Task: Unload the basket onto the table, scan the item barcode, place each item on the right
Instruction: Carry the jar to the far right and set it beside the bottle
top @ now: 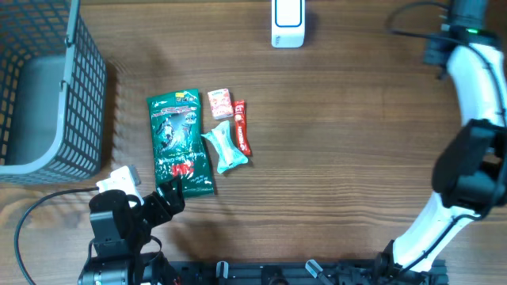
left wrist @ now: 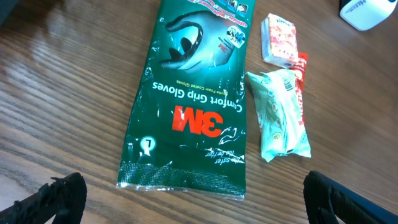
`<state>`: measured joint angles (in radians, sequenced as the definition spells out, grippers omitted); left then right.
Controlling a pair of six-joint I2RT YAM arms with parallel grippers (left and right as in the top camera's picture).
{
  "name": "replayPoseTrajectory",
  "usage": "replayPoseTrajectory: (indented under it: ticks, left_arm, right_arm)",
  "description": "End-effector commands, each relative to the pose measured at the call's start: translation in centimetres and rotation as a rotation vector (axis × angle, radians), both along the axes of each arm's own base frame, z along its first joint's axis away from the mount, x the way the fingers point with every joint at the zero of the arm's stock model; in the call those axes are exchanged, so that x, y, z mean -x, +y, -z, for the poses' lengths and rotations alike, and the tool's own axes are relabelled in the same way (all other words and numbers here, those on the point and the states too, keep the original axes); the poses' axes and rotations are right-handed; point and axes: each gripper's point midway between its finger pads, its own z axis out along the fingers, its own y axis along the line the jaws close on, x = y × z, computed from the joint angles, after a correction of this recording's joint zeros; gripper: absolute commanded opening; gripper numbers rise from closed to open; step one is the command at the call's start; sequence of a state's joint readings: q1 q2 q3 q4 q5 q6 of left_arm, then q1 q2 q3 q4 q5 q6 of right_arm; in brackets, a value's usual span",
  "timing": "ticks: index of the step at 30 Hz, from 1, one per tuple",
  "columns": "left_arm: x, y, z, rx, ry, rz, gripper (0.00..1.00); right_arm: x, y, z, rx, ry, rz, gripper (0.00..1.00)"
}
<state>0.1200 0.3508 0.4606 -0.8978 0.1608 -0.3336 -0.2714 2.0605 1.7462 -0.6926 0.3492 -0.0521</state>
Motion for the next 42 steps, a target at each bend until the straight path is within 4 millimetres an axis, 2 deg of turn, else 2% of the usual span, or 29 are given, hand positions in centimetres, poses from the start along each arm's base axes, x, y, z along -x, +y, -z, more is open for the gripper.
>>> replayPoseTrajectory:
  ticks: [1,4,8,16,18,19,20,23,26,31,34,35,38,40,42]
  left_arm:
    - [0.0,0.3,0.4,-0.015,0.007,-0.005,1.00]
    - [0.0,0.3,0.4,-0.015,0.007,-0.005,1.00]
    - [0.0,0.3,0.4,-0.015,0.007,-0.005,1.00]
    - [0.0,0.3,0.4,-0.015,0.007,-0.005,1.00]
    - [0.0,0.3,0.4,-0.015,0.007,-0.005,1.00]
    - [0.0,0.3,0.4,-0.015,0.007,-0.005,1.00]
    - [0.0,0.3,0.4,-0.015,0.007,-0.005,1.00]
    - [0.0,0.3,0.4,-0.015,0.007,-0.005,1.00]
    - [0.0,0.3,0.4,-0.015,0.007,-0.005,1.00]
    - [0.0,0.3,0.4,-0.015,0.007,-0.005,1.00]
    - [0.0,0.3,0.4,-0.015,0.007,-0.005,1.00]
    - [0.0,0.3,0.4,-0.015,0.007,-0.005,1.00]
    - [0.0,0.3,0.4,-0.015,0.007,-0.005,1.00]
    - [0.0,0.3,0.4,-0.015,0.007,-0.005,1.00]
    - [0.0,0.3,0.4,-0.015,0.007,-0.005,1.00]
  right_arm:
    - [1.1,-2.6,2.0,-0.090,0.002,0.061,0.59]
    - [2.2,-4.8,3.4,-0.135,0.012,0.100,0.64]
    - [3.0,-5.2,5.4,-0.218,0.033,0.104,0.63]
    - [6.6,-7.7,10.4,-0.249,0.128,0.192,0.68]
    - [6.9,-8.1,10.4,-0.258,0.117,0.226,0.70]
    - [6.8,-8.2,10.1,-0.259,0.109,0.228,0.77]
    - [6.7,-8.2,9.6,-0.253,0.098,0.225,1.00]
    - [6.0,-8.5,7.3,-0.244,0.035,0.247,1.00]
    - [5.4,-8.4,3.6,-0.264,-0.077,0.317,1.00]
    - [3.5,-4.8,-3.2,-0.359,-0.260,0.268,1.00]
    - [2.6,-1.4,-6.7,-0.420,-0.336,0.208,1.00]
    - [2.2,1.0,-8.2,-0.450,-0.359,0.171,1.00]
    - [1.6,6.2,-10.0,-0.497,-0.364,0.106,1.00]
    - [1.5,10.7,-9.9,-0.568,-0.338,0.106,1.00]
    - [1.7,14.2,-9.2,-0.645,-0.304,0.139,1.00]
